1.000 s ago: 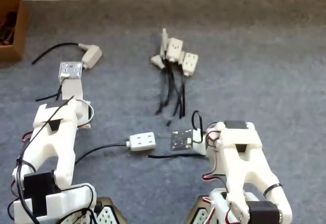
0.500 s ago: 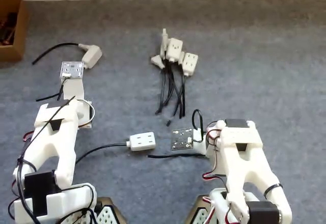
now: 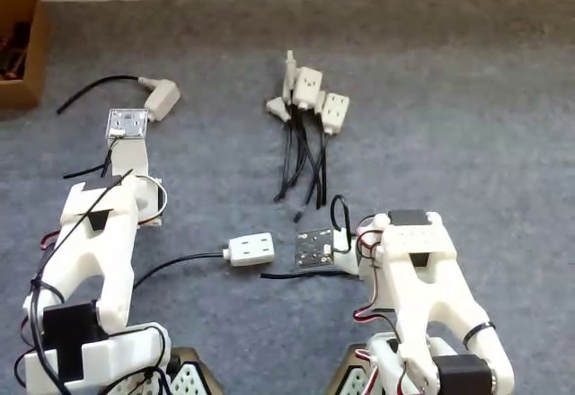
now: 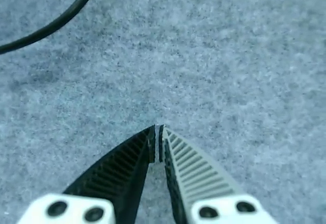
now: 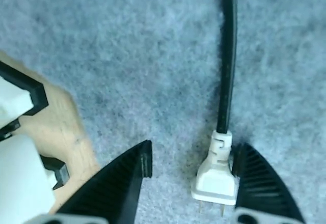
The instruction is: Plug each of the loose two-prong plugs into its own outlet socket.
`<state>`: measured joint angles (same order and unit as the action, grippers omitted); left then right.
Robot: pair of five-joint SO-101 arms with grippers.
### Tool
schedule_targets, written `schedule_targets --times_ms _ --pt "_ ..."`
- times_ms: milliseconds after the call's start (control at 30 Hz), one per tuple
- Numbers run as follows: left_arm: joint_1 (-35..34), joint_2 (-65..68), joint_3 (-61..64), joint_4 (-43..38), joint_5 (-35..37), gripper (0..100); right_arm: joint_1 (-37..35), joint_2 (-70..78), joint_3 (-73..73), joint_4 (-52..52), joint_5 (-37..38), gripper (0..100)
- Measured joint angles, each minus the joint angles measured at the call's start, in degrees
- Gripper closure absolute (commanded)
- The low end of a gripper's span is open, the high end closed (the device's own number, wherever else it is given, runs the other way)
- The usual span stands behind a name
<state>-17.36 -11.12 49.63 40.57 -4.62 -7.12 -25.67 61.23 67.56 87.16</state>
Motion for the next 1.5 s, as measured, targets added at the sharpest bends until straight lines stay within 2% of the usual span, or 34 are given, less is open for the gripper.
schedule_targets --times_ms 167,367,567,933,1067,1167,1267,1400,1500 --pt "0.0 0.0 0.0 0.0 0.0 96 -0.2 0.0 0.0 -3.2 -0.3 90.7" --pt "0.0 0.0 0.0 0.0 0.0 96 -0.3 0.0 0.4 -5.5 -0.3 99.2" --pt "0.0 0.0 0.0 0.0 0.0 96 -0.4 0.0 0.4 -5.5 -0.3 99.3" --pt "0.0 0.0 0.0 0.0 0.0 96 -0.4 0.0 0.7 -5.8 -5.3 99.2" --pt "0.4 0.0 0.0 0.0 0.0 96 -0.4 0.1 -0.3 -5.5 -15.1 99.2" --pt "1.4 0.0 0.0 0.0 0.0 96 -0.4 -0.1 -5.4 -5.6 -25.7 99.2" --pt "2.4 -1.5 -2.5 1.4 -2.1 96 -0.4 -0.9 -12.0 -5.6 -40.1 99.2" --pt "3.8 -5.5 -9.4 8.7 -4.0 96 -0.4 -3.2 -20.9 -5.2 -62.0 99.3" --pt "3.9 -10.4 -15.9 14.9 -4.1 96 -0.8 -4.8 -25.6 -3.1 -74.3 99.3"
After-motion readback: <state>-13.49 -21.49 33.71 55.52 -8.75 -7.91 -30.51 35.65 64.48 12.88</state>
